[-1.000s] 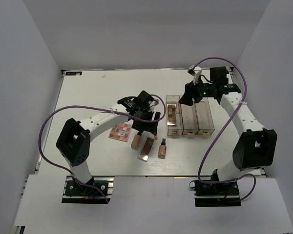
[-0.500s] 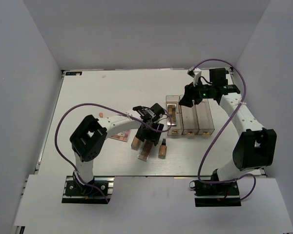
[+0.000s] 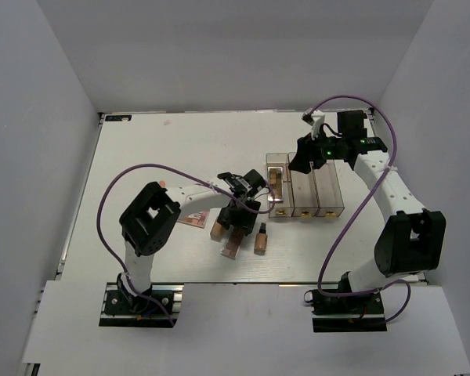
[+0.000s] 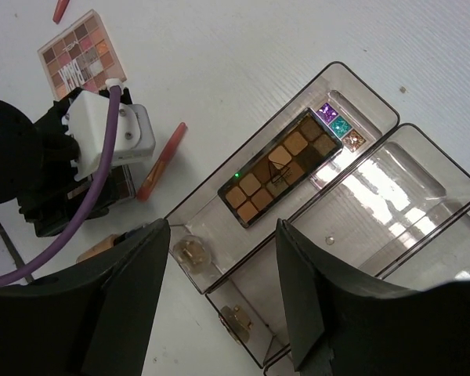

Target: Organize the makeup

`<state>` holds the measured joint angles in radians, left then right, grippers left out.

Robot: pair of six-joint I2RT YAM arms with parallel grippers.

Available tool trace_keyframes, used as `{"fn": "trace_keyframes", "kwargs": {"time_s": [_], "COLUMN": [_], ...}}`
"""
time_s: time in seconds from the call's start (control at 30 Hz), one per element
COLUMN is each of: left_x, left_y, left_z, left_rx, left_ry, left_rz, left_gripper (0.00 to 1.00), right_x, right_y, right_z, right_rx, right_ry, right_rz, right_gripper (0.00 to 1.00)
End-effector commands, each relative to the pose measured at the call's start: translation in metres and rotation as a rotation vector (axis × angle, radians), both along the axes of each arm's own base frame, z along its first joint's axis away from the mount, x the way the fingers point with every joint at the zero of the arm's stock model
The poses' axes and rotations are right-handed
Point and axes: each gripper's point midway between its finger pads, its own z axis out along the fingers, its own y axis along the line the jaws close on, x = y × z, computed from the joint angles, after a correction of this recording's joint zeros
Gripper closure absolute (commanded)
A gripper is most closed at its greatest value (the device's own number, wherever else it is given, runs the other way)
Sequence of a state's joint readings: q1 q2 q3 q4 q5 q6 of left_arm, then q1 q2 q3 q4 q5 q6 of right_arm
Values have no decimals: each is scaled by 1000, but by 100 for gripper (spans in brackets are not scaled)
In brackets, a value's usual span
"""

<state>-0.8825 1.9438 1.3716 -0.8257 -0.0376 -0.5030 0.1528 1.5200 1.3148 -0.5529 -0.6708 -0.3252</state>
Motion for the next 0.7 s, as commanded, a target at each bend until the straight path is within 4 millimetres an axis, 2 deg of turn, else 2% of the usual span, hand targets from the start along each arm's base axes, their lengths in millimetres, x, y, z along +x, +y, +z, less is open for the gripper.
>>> {"fn": "trace_keyframes", "kwargs": {"time_s": [0.0,0.17,0.33,0.37,0.47,0.57,0.6,0.67], "left_x": [10,7,4,3,9,14,19,28], "left_y": [-13,-12,-14,-19,-26,-31,-37,-42], "left_z": [9,-3,1,7,33,64,85,106], "left_rx": [-28,1,3,-7,-49,-92,-122,-145], "left_ry": [-45,-35,-34,-41,-72,-111,-136,-180], "left_rz": [4,-2,3,-3,10,26,33,43], "left_gripper": [26,32,54,61,71,77,77,79], "right_x": [4,5,8,8,10,11,11,12], "right_y": [-1,-2,-5,-4,-4,-4,-4,-6], "right_z": [29,32,37,39,39,39,39,38], "right_rx": [5,1,-5,-4,-4,-6,-6,-6], "right_ry": [-73,-81,-94,-99,-99,-96,-98,-95], "right_rz": [-4,-9,-21,-20,-20,-23,-23,-28], "right_gripper": [38,37,37,37,37,37,37,37]}}
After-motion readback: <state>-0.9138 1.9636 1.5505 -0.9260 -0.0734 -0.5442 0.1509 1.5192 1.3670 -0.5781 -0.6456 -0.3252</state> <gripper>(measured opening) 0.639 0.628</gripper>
